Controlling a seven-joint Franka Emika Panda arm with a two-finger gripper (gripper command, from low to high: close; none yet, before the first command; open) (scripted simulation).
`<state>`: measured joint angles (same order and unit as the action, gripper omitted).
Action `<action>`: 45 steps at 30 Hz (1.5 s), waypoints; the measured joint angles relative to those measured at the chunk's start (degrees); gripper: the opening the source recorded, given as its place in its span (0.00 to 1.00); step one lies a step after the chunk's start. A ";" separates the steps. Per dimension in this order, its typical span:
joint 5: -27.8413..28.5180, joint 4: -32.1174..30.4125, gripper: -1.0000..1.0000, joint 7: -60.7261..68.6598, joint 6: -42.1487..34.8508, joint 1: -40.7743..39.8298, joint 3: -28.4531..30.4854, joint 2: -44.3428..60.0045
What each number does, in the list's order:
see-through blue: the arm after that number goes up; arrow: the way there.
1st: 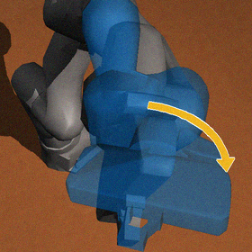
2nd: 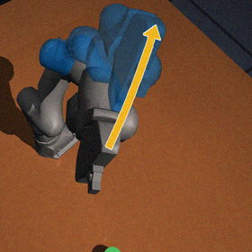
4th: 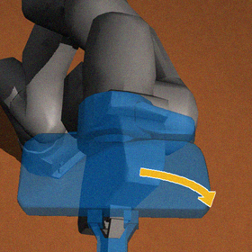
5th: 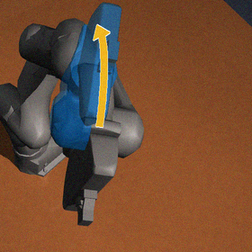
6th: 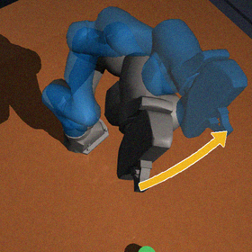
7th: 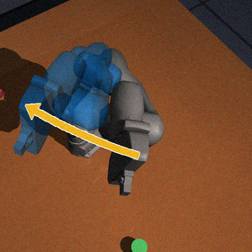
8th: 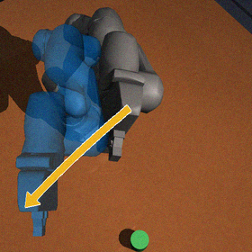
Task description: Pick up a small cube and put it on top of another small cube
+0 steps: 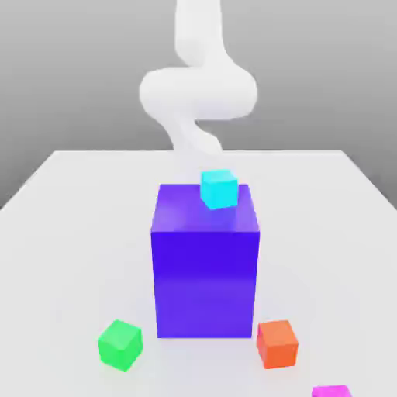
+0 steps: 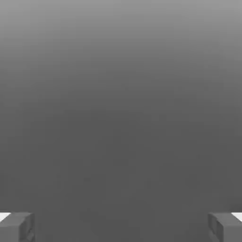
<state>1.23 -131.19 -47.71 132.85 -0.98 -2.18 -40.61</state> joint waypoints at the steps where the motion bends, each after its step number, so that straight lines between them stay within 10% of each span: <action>1: 0.59 0.25 0.50 -0.85 0.46 -0.37 -0.91 2.25; 36: 14.97 8.97 0.50 -23.94 20.64 5.61 -11.13 73.40; 37: 15.41 9.25 0.00 -24.26 21.50 6.01 -10.65 74.59; 45: 14.64 8.84 0.00 -23.72 20.33 5.47 -11.35 72.94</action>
<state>15.88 -122.36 -71.43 153.18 4.49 -13.53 32.33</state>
